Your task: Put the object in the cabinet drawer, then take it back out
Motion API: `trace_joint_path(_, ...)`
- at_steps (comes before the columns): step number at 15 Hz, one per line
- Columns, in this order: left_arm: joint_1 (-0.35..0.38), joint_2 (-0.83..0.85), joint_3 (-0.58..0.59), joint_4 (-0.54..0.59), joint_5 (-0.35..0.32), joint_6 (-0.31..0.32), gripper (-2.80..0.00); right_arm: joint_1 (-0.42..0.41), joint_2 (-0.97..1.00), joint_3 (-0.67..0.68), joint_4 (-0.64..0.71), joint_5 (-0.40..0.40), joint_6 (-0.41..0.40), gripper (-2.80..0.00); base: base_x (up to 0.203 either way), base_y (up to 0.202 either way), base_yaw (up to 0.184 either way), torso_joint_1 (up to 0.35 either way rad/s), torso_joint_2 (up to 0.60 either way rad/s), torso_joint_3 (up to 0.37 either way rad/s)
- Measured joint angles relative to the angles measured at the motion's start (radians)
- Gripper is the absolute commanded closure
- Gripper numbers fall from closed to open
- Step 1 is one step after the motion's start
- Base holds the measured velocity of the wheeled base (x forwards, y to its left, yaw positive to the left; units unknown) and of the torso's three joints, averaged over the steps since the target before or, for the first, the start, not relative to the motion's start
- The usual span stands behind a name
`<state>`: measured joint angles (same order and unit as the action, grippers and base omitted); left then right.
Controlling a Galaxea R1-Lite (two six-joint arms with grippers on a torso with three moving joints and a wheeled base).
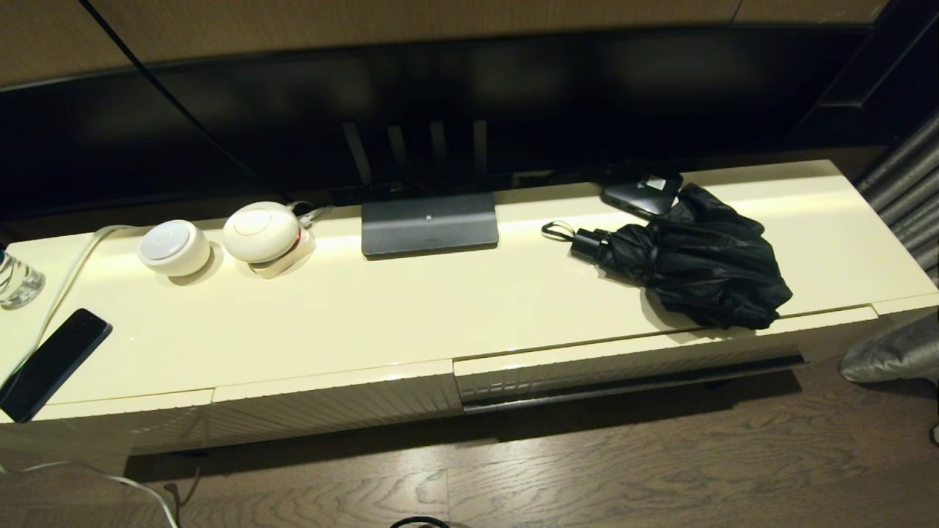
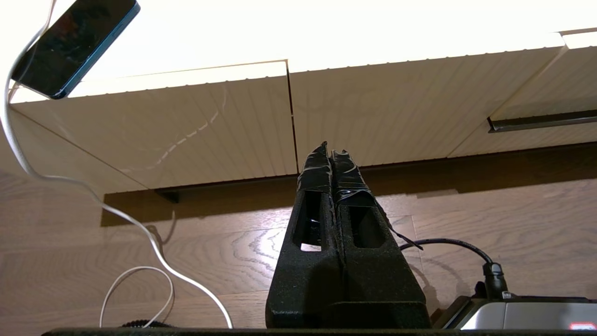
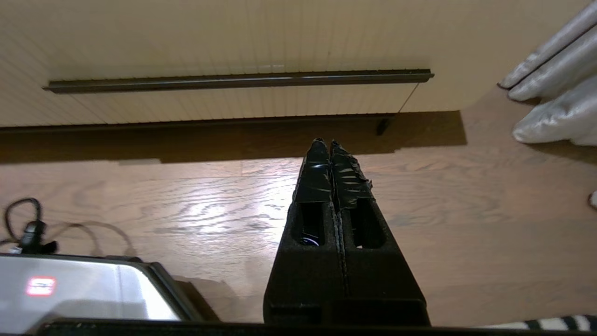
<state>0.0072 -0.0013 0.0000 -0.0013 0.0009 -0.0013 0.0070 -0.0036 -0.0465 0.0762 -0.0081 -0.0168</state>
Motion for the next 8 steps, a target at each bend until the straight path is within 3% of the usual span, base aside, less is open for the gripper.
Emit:
trace_joint_path(3, 0.0, 0.0, 0.0, 0.001, 0.0, 0.0, 0.0, -0.001, 0.0, 0.034, -0.074, 0.042, -0.1, 0.0, 0.0, 0.0, 0.0, 0.0, 0.0, 0.0)
trace_joint_path(8, 0.0, 0.0, 0.0, 0.0, 0.0, 0.0, 0.0, -0.002, 0.0, 0.045, -0.083, 0.027, -0.023, 0.0, 0.0, 0.0, 0.0, 0.0, 0.0, 0.0)
